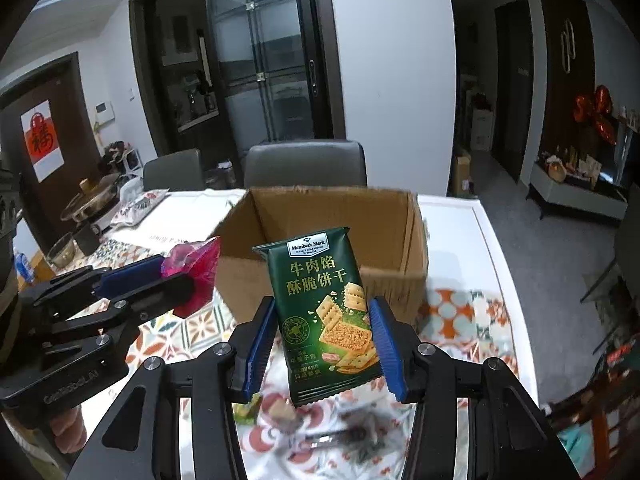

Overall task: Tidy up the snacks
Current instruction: 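Carry the pink bag and cracker packet over the box with both tools, then open both tools to drop the snacks into the box, then move both tools back over the remaining snacks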

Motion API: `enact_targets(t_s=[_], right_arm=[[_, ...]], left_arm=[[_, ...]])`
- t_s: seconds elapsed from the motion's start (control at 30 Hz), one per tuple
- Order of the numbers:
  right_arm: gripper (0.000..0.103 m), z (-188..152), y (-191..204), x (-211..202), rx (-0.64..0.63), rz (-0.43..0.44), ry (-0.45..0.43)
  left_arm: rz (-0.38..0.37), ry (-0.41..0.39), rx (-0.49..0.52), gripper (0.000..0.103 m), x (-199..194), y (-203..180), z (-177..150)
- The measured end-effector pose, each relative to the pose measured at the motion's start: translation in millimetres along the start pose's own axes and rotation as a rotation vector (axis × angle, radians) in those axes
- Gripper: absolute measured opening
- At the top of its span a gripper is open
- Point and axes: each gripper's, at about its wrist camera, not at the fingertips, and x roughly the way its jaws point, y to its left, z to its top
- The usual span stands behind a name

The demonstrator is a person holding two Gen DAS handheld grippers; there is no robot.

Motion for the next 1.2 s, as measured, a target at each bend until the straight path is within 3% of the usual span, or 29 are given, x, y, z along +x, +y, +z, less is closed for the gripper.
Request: enact_targets(t_s=[0.33,0.7,0.87,1.0,1.2], right_arm=[[0.048,43,1,28,-0.032,-0.009,0.003],[0.048,63,-7,71,-0.044,-0.024,0.036],[0.049,64,-10,86,-0.039,-0.040,0.051],[0.071,61,-14,89,-0.029,-0.078,0.047],[0.071,52,-11,74,-0.025,-0.089,0.028]], left_arm=[[0.005,-0.005,0.000,0.034,25,19,35],[0.000,0.035,-0.013,0.035,72,32,51],[0.019,0.056,-0.004,0.046,88,34,53],[0.052,0.054,0.001,0.049,89,36,50],[0.080,0.055,-0.005,0.054,74,33,40]])
